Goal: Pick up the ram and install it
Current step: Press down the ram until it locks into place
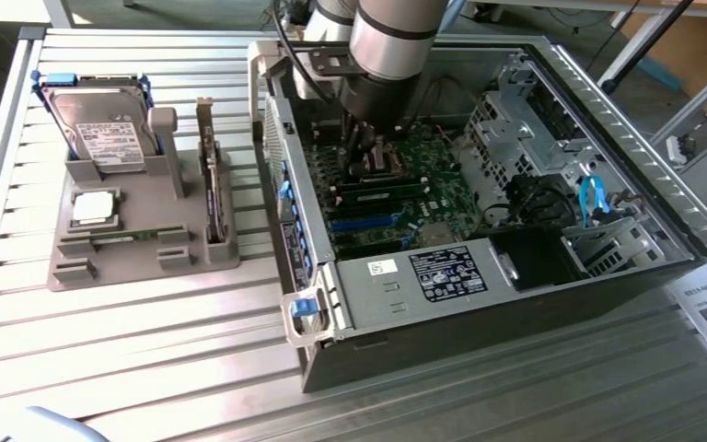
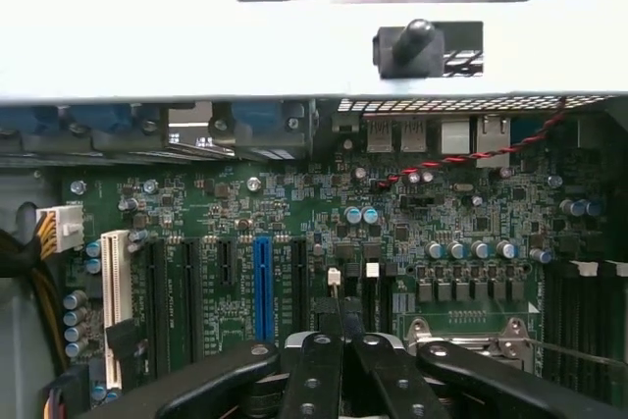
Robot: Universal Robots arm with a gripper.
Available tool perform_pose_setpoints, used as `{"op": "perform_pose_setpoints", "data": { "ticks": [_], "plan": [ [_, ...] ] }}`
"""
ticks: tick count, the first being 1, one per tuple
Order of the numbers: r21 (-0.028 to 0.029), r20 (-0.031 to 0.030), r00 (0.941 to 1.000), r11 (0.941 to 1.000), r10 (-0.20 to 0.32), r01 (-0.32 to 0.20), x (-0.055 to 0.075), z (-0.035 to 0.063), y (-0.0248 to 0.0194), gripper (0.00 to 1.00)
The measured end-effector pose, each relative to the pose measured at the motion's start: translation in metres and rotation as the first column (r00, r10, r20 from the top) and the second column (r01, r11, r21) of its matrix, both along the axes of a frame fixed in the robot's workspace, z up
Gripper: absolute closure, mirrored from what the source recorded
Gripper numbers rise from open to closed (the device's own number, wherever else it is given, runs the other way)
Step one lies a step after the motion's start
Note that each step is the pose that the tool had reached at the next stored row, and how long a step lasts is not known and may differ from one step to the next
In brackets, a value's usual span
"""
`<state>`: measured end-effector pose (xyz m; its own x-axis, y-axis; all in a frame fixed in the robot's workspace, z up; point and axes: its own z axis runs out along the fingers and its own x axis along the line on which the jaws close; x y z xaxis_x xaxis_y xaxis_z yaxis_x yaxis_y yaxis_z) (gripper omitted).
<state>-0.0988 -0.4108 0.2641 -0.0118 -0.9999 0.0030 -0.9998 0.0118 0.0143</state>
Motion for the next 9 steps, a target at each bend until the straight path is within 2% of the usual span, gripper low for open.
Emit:
{"op": "perform_pose_setpoints", "data": {
  "ticks": [9],
  "plan": [
    [0.0003,0.0001,1.0000,1.0000,0.000,0.000,0.0000,0.0099,0.0000,0.90]
  ]
}}
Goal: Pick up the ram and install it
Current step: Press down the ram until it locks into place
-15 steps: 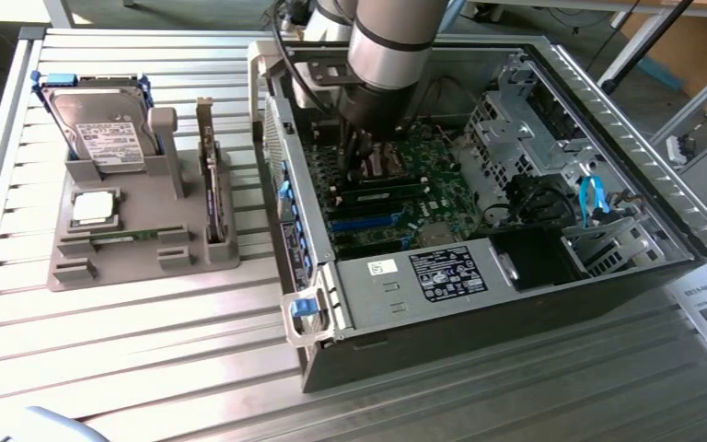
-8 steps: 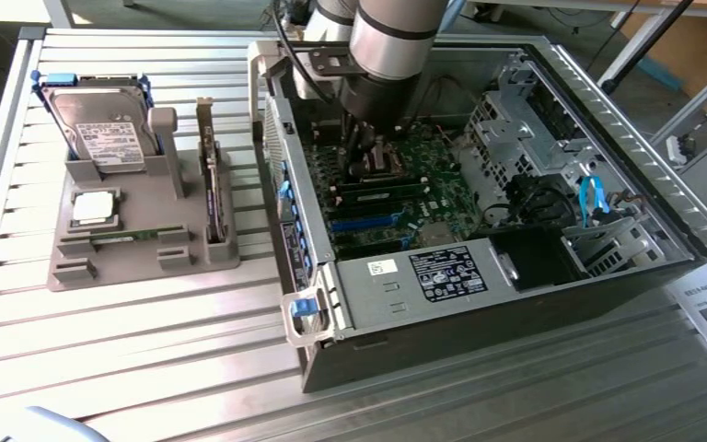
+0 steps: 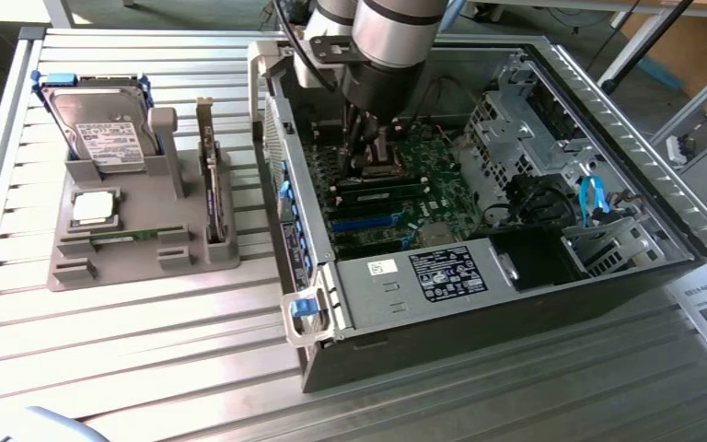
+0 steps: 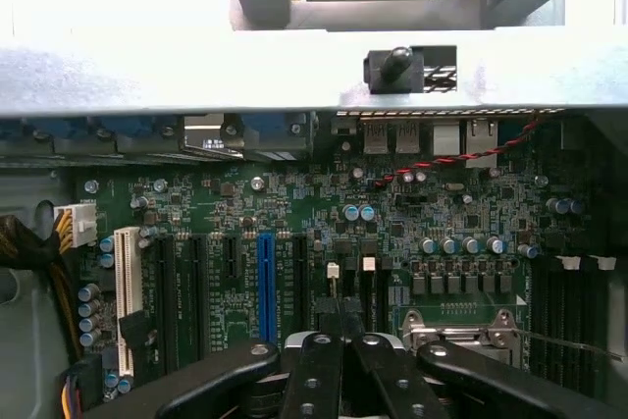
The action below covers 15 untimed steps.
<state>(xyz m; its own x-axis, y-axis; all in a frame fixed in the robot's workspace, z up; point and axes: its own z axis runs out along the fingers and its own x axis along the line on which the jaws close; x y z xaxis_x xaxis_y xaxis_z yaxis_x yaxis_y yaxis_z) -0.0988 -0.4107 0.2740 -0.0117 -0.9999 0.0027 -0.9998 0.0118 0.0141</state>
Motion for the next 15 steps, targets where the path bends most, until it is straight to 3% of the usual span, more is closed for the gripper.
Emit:
{"op": "perform_pose_setpoints", "data": {
  "ticks": [7,15],
  "plan": [
    [-0.0005,-0.0003,1.0000,1.0000,0.000,0.000,0.001,0.0002,0.0000,0.90],
    [-0.0003,-0.0002,1.0000,1.0000,0.000,0.000,0.019,0.0001,0.0000,0.90]
  ]
}}
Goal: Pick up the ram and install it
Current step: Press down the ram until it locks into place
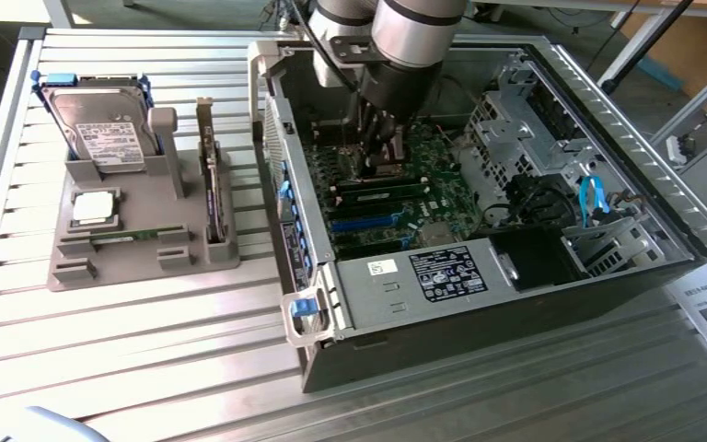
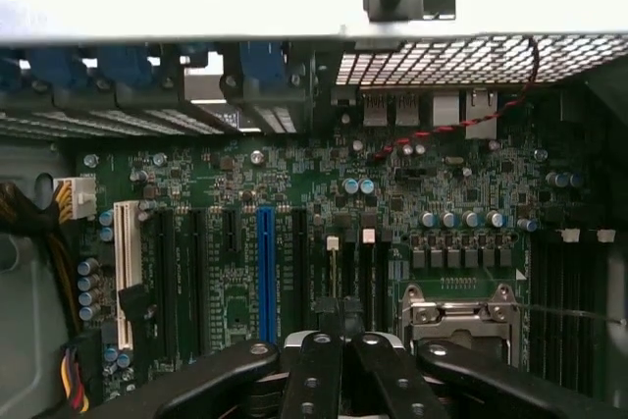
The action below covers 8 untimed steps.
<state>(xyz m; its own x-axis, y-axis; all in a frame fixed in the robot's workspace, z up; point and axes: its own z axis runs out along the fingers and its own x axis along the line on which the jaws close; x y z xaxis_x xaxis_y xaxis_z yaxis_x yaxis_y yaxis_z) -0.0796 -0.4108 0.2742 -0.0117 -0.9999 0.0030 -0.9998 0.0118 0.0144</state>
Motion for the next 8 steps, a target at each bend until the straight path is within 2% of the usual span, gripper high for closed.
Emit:
{"op": "perform_pose_setpoints", "data": {
  "ticks": [8],
  "plan": [
    [0.0000,-0.0008,1.0000,1.0000,0.000,0.000,0.026,0.0000,0.0000,0.90]
  ]
}}
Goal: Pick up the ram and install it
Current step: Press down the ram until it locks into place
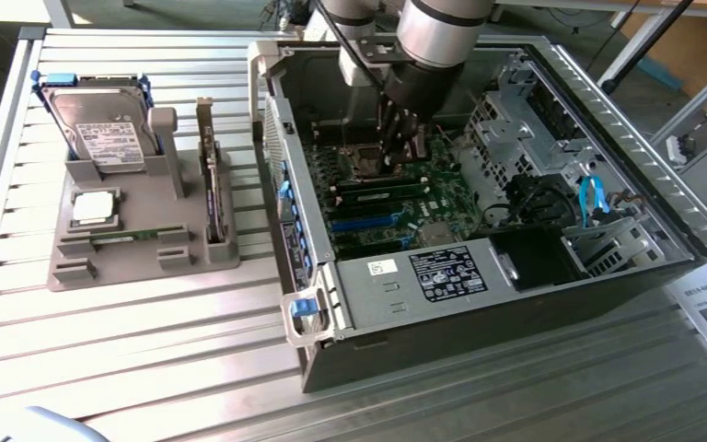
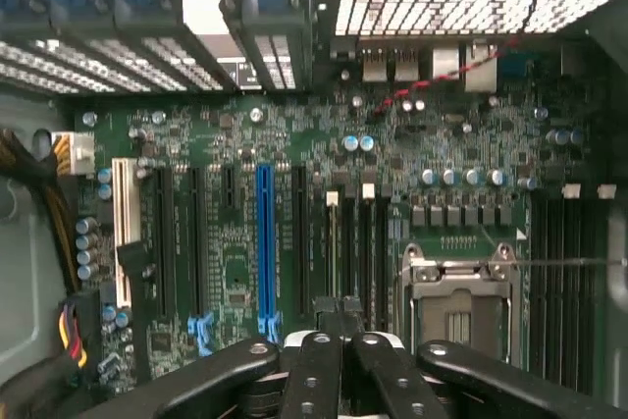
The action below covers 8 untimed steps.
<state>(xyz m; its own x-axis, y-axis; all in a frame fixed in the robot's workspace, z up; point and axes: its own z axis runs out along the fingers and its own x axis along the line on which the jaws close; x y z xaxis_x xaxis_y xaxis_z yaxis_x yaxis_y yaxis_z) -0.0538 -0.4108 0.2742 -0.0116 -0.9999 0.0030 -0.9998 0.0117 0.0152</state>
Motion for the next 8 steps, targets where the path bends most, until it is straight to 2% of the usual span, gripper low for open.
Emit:
{"op": "perform_pose_setpoints", "data": {
  "ticks": [8],
  "plan": [
    [0.0001,-0.0007,1.0000,1.0000,0.000,0.000,0.023,0.0000,0.0000,0.90]
  ]
}}
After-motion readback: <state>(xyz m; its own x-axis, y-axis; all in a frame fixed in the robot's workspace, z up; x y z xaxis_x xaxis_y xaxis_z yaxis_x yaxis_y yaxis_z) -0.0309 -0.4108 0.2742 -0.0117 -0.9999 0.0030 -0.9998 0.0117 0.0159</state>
